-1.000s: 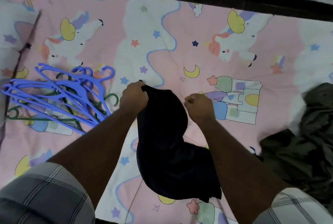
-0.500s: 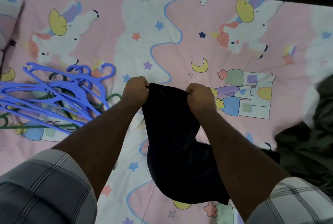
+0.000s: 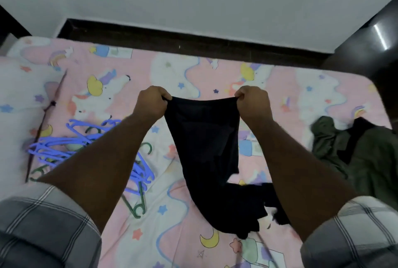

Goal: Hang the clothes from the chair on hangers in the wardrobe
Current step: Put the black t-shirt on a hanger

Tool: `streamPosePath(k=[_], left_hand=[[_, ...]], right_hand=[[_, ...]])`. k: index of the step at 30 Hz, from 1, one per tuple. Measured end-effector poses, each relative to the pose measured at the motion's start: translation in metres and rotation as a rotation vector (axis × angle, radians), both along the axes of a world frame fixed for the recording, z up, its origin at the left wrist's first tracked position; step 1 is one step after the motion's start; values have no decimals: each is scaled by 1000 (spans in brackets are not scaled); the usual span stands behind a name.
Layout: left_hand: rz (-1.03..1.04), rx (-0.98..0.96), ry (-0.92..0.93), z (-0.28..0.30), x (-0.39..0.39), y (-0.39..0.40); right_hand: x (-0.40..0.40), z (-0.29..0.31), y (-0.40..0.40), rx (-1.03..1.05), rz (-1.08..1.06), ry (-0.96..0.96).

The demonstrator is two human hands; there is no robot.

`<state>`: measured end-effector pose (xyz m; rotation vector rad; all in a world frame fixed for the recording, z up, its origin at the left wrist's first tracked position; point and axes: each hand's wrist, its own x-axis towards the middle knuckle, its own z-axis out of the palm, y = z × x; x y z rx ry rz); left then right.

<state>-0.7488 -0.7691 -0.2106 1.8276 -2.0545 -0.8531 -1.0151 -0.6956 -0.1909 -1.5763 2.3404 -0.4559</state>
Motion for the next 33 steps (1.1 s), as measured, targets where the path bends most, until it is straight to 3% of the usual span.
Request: streamPosePath(k=[16, 25, 29, 33], left_hand=[[54, -554, 321, 320, -34, 9], [81, -620, 311, 390, -42, 15], [98, -596, 348, 393, -46, 20], [107, -510, 368, 379, -49, 30]], right_hand=[[-39, 336, 10, -714, -59, 65], [-66, 396, 29, -743, -34, 112], [-71, 396, 37, -762, -27, 112], [-75, 372, 43, -655, -27, 66]])
